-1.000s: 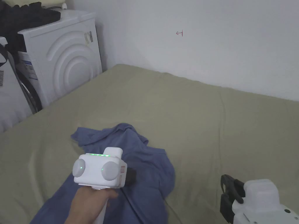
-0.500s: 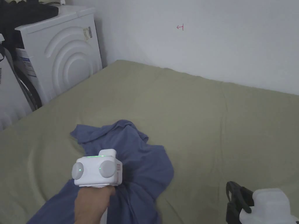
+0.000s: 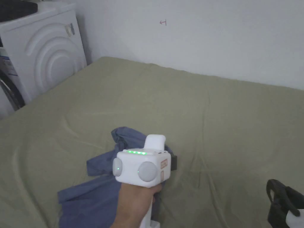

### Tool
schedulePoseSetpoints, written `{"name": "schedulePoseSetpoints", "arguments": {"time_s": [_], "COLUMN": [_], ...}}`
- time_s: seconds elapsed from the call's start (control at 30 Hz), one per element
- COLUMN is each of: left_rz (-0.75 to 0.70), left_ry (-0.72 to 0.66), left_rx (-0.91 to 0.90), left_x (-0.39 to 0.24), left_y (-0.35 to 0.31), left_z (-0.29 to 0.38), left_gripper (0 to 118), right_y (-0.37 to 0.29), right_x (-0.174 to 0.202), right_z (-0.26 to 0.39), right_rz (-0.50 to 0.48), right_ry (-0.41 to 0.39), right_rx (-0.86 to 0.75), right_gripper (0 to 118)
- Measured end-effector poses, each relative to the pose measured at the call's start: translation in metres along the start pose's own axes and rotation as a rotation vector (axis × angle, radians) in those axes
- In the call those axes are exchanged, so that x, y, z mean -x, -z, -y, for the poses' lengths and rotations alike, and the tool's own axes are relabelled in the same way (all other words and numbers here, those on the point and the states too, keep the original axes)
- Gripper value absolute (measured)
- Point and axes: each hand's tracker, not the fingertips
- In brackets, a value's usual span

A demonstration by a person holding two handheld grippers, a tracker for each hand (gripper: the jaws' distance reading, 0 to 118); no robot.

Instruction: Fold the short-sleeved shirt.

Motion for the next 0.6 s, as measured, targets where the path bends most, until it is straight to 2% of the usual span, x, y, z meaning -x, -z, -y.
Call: {"name": "schedulePoseSetpoints", "arguments": {"time_s": [0.13, 0.33, 0.43, 0.6], "left_rz": [0.206, 0.483, 0.44, 0.33], "left_ry": [0.073, 0.264, 0.402, 0.407], "left_rx": [-0.011, -0.053, 0.031, 0.355], "left_x": [-0.102, -0.259, -0.307, -0.329], "left_y": [0.011, -0.006, 0.027, 0.115], "left_z": [0.002, 0.021, 0.054, 0.135], "left_gripper": [10, 10, 10, 10], "right_y": [-0.036, -0.089, -0.102, -0.105], "right_x": [-0.042, -0.11, -0.14, -0.17], "right_z": [0.006, 0.017, 0.029, 0.05], "right_rz": [0.097, 0.259, 0.315, 0.346], "right_ry": [0.035, 0.068, 0.093, 0.156], "right_rx": [-0.009, -0.005, 0.023, 0.057], "right_gripper": [0, 0, 0, 0]}}
